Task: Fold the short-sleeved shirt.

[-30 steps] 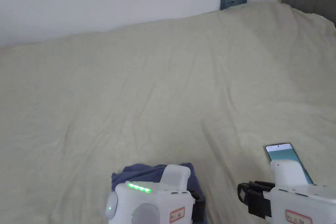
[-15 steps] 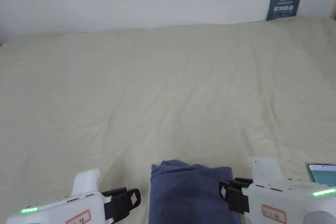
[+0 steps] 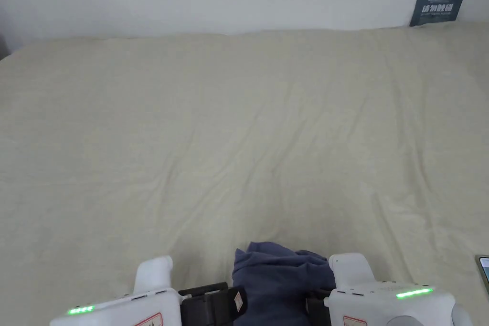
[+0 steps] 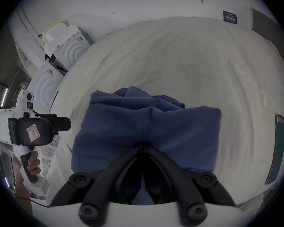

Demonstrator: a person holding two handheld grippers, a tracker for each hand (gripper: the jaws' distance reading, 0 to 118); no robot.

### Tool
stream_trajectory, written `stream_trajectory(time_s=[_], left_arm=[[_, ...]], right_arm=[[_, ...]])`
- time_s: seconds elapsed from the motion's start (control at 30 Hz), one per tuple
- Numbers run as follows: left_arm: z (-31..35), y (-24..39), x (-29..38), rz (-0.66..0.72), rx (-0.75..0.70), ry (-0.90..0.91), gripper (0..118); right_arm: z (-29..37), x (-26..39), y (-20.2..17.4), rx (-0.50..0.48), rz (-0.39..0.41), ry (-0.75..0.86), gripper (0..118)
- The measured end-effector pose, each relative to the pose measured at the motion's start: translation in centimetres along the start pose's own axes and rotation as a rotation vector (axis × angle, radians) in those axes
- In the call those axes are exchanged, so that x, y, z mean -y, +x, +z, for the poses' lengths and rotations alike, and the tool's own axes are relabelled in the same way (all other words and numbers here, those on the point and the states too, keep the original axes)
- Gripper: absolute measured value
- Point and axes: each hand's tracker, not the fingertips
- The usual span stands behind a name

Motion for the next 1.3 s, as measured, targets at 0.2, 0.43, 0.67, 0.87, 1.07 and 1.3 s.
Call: stream_trajectory(time_s=[0.2,0.43,0.67,0.87,1.07,1.3], left_arm=[[-3.8,0.1,0.1,0.059,0.071,-0.084,114],[-6.4,1.1,0.9,0.058,0.041,-0.121,107],[-6.7,2.7,0.3,-0.085,-0.044,-0.158,62],[-5.0,2.4,0.2,-0.089,-0.029,-0.136,39],[-2.5,-0.1,-0.4,0.009,0.041,-0.091,30],[2.9,-3.2,-3.5,-0.068,-0.057,0.018,30]], right_arm=[[-0.2,0.0,-0.7,0.029,0.055,0.003,6],[-0.1,0.3,-0.3,0.012,0.028,0.010,6],[-0.3,0.3,-0.8,0.028,0.066,0.007,6],[0.5,0.1,-1.6,0.003,0.072,0.029,6],[3.3,-1.1,-3.9,0.032,0.157,0.114,6],[5.2,-3.2,-5.4,0.039,0.171,0.179,6]])
